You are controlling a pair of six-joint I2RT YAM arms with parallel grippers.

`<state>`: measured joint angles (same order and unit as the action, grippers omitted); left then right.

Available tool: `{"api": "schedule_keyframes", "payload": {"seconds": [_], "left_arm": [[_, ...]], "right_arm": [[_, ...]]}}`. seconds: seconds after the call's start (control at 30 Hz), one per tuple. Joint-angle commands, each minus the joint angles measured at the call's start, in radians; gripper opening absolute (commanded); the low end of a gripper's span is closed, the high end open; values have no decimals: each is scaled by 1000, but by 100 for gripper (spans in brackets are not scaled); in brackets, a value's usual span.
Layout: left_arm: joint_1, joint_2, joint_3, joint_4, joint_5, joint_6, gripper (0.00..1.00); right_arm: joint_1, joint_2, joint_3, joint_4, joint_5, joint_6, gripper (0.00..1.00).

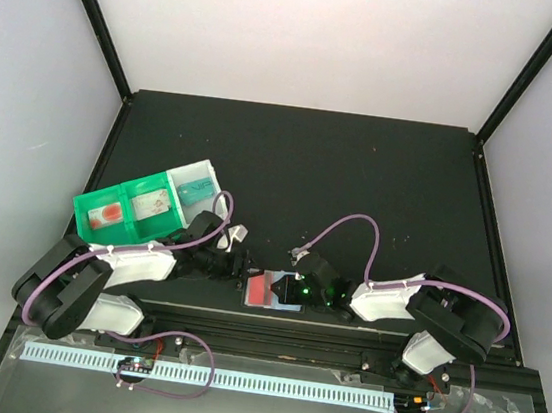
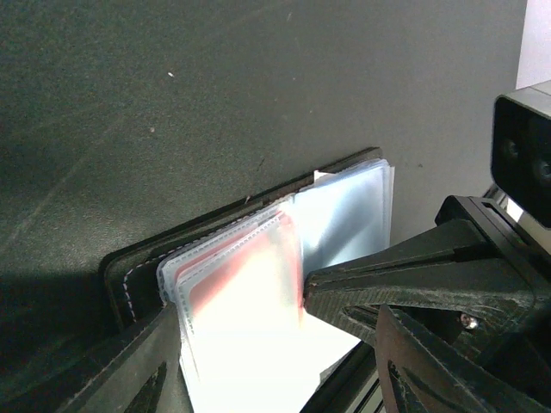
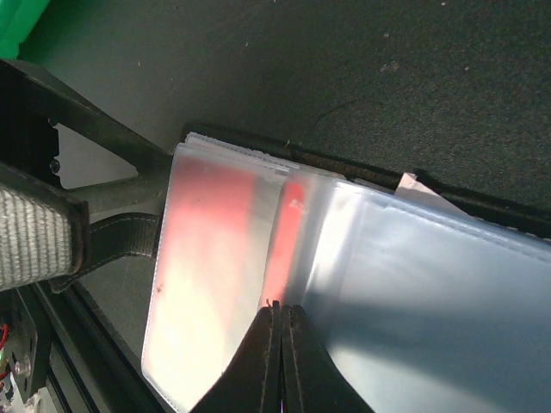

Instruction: Take the credit cards out of the card holder

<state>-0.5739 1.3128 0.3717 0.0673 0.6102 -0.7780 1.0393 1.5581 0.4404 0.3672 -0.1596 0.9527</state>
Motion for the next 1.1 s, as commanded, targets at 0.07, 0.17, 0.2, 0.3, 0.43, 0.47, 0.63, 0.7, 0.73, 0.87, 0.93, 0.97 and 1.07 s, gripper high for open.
{"api": "schedule_keyframes", "payload": {"seconds": [0.07,0.17,0.2,0.3,0.43,0.47,0.63,0.7,0.73,0.87,0.93,0.97,1.07], "left_arm": [[-15,-79,33,-8,-8,-7,64],[-22,-81,35,-8,-8,-9,64],[-24,-78,36,-7,-8,-9,64],[-28,-63,43,-11,-7,-5,64],[-28,-57,57,-44,-33,15,67],[-28,-56,60,-53,-41,19,68],[-28,-44,65,-59,-52,27,70],[-28,-38,67,-61,-56,31,70],[-28,-38,67,-60,-57,31,71],[-28,-4,68,-53,-55,34,71],[-29,0,67,-52,-54,34,71],[-29,0,67,-50,-54,32,71],[-29,2,67,-47,-53,30,71]], "right_arm": [[4,4,-25,-50,24,4,1],[4,4,-28,-44,23,8,1],[4,5,-29,-42,23,9,1],[4,3,-29,-43,23,8,1],[4,1,-29,-43,23,9,1],[4,2,-29,-43,23,8,1],[3,3,-29,-45,23,6,1],[3,2,-28,-46,24,5,1],[4,3,-28,-47,24,6,1],[3,1,-29,-45,24,4,1],[3,2,-29,-45,24,5,1],[4,1,-29,-45,25,4,1],[4,0,-29,-47,25,3,1]]}}
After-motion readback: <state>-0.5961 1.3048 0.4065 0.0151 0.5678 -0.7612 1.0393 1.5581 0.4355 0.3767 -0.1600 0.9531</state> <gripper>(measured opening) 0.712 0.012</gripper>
